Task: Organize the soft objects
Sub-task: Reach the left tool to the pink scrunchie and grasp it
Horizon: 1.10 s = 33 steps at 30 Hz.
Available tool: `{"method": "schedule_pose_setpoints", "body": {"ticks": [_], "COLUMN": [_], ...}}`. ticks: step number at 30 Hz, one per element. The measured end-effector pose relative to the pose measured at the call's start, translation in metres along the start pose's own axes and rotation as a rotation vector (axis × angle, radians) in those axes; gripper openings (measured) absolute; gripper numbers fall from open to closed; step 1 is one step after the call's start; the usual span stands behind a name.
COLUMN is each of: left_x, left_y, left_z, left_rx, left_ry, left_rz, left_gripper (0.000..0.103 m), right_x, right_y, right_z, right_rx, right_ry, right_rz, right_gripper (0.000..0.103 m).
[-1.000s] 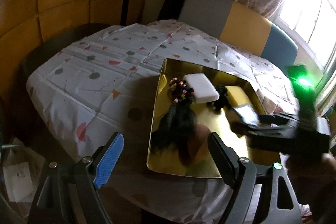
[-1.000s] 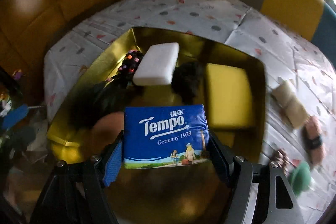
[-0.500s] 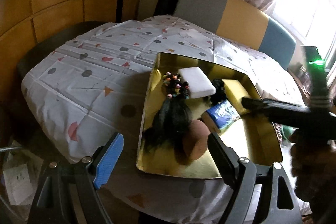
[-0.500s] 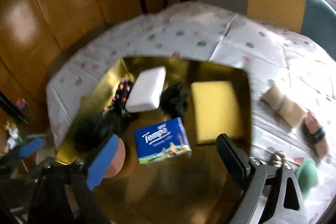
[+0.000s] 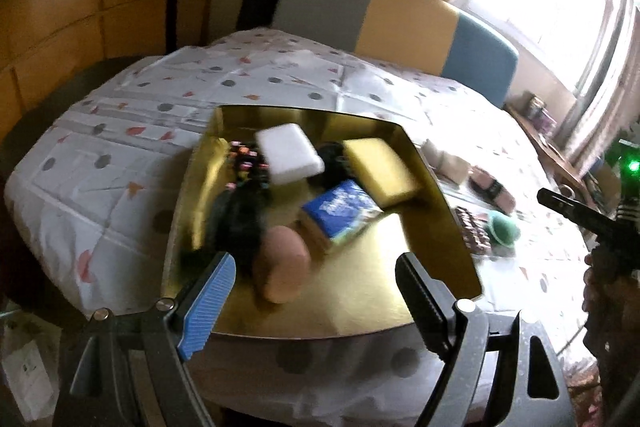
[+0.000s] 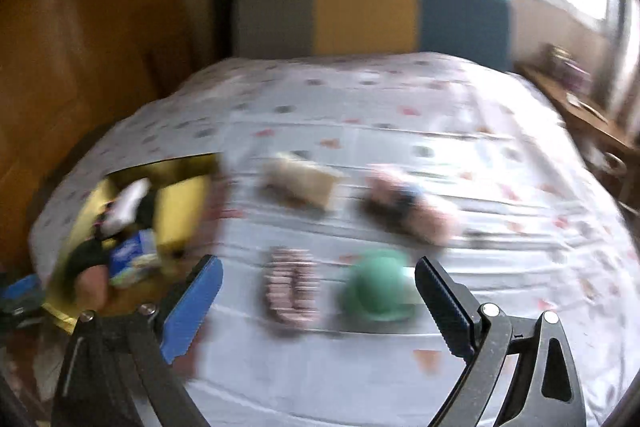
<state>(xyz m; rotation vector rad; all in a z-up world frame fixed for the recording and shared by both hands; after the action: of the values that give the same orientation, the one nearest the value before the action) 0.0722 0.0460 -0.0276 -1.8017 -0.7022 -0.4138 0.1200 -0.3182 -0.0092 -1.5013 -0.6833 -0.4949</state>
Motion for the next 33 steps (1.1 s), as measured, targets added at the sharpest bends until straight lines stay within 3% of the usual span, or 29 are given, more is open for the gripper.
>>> {"method": "schedule_pose_setpoints", "body": {"ticks": [6,10,12,14,25,29,33], "left_x": [-0.002,-0.006,-0.009,-0.01,-0.014,-0.013,-0.018], "left_y": [-0.002,0.0,0.002,0.004,0.013,0.032,0.072], "left_z": [-0.022,-0.035,-0.043,-0.051,-0.128,-0.173,-0.213], "left_rx": [-0.03,-0.037,-0.044,-0.053,-0.142,-0.191,-0.159], "left_ry": [0.035,0.06,0.077,0.091,0.238,0.304,0.351], "left_rz": [0.013,0.028,0.038,0.048,0.101,0.16,0.239], "left_gripper": [0.082,0.076,0.076,0.076,0.069,0.065,0.059], "right_x": [-0.032,-0.067,-0.077,-0.081,-0.076,-0.075,-0.074], "right_y": [0.003,0.008,0.009,0.012,0.024,0.021,0.018], "right_z": [-0.097,-0.157,-0.179,-0.184,-0.164,-0.166,-0.169], "right_rx": [-0.205,-0.338,-0.333,-0.323,-0.285,-0.272,-0.252], "right_ry": [0.16,0.376,0.494,0.525,0.44,0.458,0.48], "right_rz": [0.014,0.067,0.085,0.103,0.142,0.124,0.106], "right_gripper": [0.098,0.098,0.098,0.098,0.098,0.098,0.098]}}
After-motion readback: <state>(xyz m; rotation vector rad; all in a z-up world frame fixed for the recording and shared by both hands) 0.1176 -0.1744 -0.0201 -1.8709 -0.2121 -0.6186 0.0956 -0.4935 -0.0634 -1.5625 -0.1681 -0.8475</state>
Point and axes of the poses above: each gripper's, at about its wrist camera, not at the fingertips, and y roughly the way its jaws point, z to its left, x to its top, the point moved 1 cm from there along y, roughly the way its jaws point, and after that the axes turned 10 degrees about -y, right-handed, at the moved point
